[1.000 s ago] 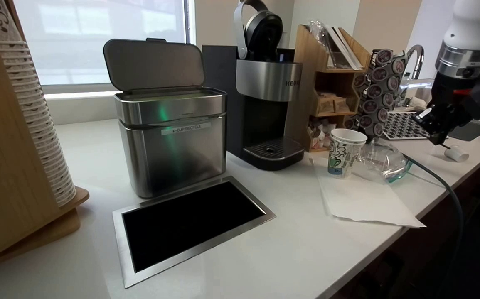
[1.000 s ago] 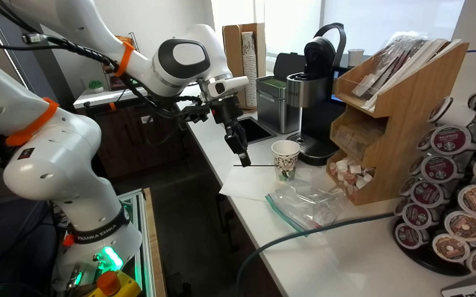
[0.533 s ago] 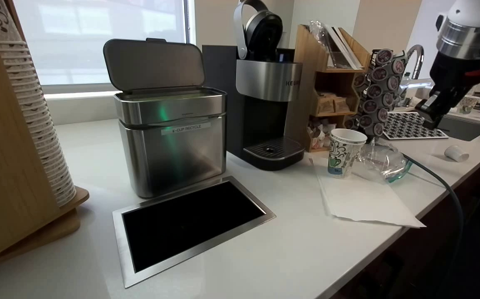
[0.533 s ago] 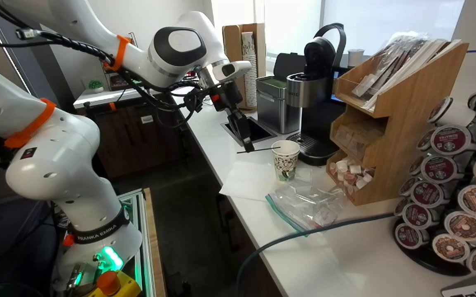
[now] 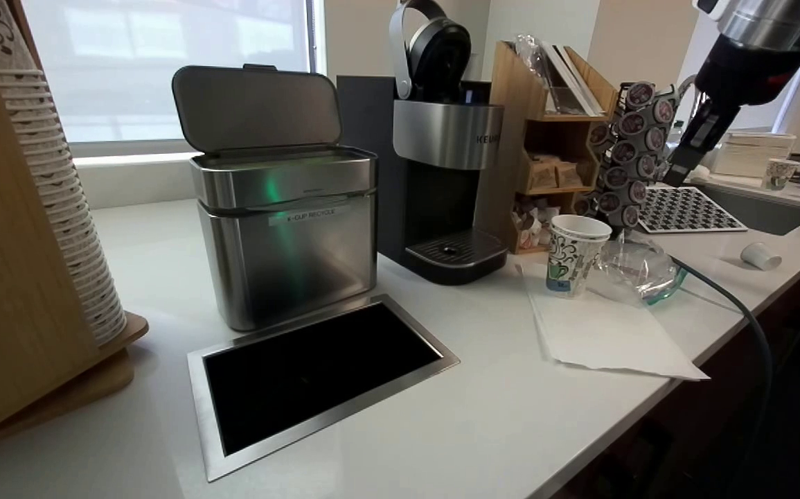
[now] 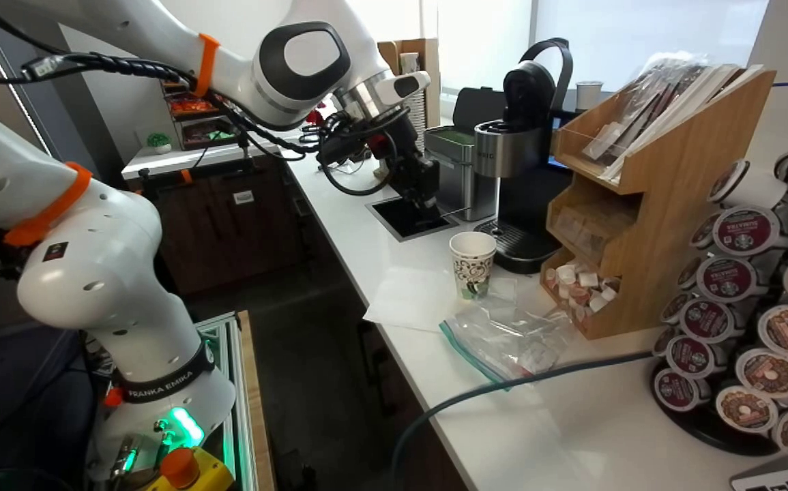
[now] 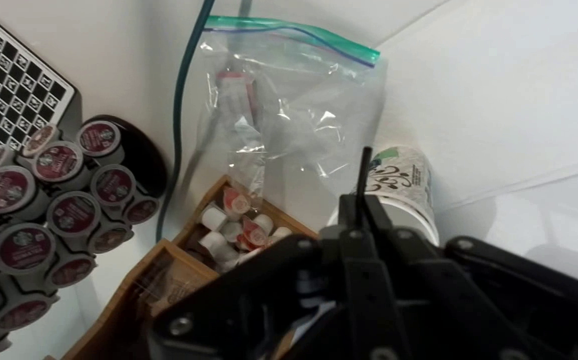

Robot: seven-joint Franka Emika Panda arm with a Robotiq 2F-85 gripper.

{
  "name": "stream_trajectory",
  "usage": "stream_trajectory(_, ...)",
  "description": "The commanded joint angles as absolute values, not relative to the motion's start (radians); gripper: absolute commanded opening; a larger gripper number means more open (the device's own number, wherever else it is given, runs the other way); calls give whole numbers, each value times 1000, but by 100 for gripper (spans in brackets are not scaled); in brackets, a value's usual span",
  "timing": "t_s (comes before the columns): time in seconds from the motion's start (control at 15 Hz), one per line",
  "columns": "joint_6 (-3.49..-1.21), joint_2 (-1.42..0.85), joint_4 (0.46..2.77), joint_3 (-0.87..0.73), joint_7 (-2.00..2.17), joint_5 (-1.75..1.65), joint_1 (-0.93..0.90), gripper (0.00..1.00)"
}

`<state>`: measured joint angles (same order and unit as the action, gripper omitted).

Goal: Put the black straw from the napkin in the stacked coffee cups on the napkin.

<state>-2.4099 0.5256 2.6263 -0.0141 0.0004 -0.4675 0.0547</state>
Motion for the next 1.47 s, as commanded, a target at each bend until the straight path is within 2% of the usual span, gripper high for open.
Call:
stream_trajectory(0.0,-2411,517,2620,-3,-34,-439,67,4)
stream_trajectory(0.47,-2411,501,2613,-5,-50,-430,59,4)
stream_trajectory(0.53,-2406,488,2602,-28,-82,-385,36,1)
stream_trajectory(1.13,-2304,422,2509,-88,-229,-137,-13,1)
stream_trajectory(1.4,-2230,407,2474,-39,-163,-228,41,1)
